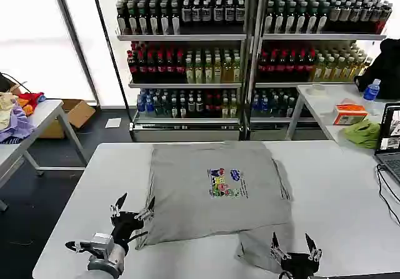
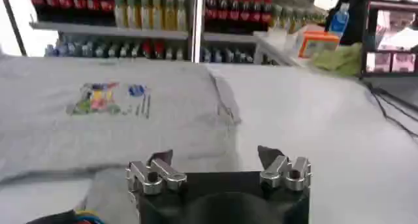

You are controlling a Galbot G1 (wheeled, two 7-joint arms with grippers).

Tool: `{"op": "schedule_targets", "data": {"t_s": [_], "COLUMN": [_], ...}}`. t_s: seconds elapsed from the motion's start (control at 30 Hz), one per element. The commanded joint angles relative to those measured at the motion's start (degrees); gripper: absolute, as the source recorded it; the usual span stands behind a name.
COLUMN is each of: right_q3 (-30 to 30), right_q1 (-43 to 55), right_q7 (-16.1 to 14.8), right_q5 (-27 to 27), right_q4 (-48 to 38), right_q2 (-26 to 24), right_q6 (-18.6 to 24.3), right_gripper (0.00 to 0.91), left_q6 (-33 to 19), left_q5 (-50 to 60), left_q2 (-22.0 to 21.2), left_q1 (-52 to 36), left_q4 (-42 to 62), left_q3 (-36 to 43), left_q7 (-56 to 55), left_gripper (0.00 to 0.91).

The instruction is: Fold and organize the clothes.

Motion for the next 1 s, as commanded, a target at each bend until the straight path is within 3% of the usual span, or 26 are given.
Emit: {"op": "schedule_targets", "data": {"t_s": [0.03, 0.7, 0.73, 0.8, 0.83, 0.87, 0.9, 1.0], "right_q3": [-1.57, -4.04, -4.09, -4.09, -4.04, -3.95, -3.95, -4.15], "right_q1": [-0.98, -2.34, -2.30, -2.25, -2.23, -2.15, -2.07, -1.05], "right_q7": [1.55, 3.09, 3.14, 3.07, 3.05, 2.93, 2.63, 2.19], "right_q5": [0.56, 0.57, 0.56, 0.68, 0.79, 1.09, 1.49, 2.36], "right_q4": [-1.10, -1.87, -2.18, -2.55, -2.65, -2.96, -3.35, -5.58], "right_q2": [0.09, -0.57, -0.61, -0.68, -0.70, -0.73, -0.81, -0.79], "right_q6": [-0.49, -0.75, -0.71, -0.53, -0.49, -0.45, -0.45, -0.13], "right_gripper": [0.907, 0.907, 0.907, 0.907, 0.574, 0.343, 0.000, 0.000], "left_q6": [3.64, 5.38, 5.40, 5.40, 5.41, 5.50, 5.68, 6.02], "left_q5": [-1.27, -1.08, -1.08, -1.06, -0.98, -0.66, -0.37, 0.53], "left_q2": [0.66, 0.46, 0.44, 0.41, 0.46, 0.52, 0.59, 0.94], "left_q1": [3.82, 7.44, 7.46, 7.36, 7.35, 7.41, 7.43, 7.65], "left_q4": [-0.36, -0.46, -0.27, 0.80, 0.97, 1.15, 1.36, 1.61], "left_q3": [0.66, 1.84, 1.87, 1.87, 1.90, 1.99, 2.11, 2.51], "left_q7": [-0.84, -0.93, -0.93, -1.13, -1.12, -1.07, -1.09, -1.09], "left_gripper": [0.907, 0.907, 0.897, 0.786, 0.715, 0.383, 0.030, 0.010]}}
